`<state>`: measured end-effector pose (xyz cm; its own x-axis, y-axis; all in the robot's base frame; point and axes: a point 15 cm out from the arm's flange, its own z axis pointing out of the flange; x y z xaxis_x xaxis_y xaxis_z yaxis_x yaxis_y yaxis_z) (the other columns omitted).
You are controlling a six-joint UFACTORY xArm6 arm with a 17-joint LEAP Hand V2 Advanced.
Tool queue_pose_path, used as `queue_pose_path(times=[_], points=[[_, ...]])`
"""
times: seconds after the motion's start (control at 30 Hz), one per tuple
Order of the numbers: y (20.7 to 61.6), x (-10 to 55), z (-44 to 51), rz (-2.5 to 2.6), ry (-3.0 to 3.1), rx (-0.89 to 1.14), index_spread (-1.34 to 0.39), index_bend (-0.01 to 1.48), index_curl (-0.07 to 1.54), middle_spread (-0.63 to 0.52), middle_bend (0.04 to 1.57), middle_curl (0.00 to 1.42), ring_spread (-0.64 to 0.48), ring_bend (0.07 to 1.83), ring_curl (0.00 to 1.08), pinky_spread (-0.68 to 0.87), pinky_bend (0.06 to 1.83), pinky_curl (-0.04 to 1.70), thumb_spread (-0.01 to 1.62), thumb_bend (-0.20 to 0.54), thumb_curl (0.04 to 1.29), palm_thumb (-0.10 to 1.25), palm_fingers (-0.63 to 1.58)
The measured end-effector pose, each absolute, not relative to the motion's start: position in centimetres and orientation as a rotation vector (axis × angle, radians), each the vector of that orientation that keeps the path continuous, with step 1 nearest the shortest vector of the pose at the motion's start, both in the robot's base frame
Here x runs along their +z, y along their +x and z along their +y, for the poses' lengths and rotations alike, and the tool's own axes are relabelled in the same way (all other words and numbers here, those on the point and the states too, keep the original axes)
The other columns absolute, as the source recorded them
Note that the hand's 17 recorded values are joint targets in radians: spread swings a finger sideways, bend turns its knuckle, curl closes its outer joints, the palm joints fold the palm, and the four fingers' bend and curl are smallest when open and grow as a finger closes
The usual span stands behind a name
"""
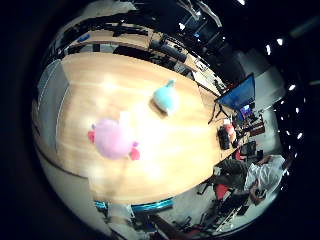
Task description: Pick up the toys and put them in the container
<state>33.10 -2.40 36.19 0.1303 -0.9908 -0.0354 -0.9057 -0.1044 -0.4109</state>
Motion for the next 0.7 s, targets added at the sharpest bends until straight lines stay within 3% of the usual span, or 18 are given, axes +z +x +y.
queue_pose_path(times=[0.7], points=[[30.1, 26.5, -7.4, 1.990, -2.113, -0.217, -0.63, 0.20, 0.41, -0.37, 0.17, 0.23, -0.36, 0.90, 0.27, 0.24, 0.62, 0.00, 0.98, -0.029, 0.47, 0.52, 0.58]])
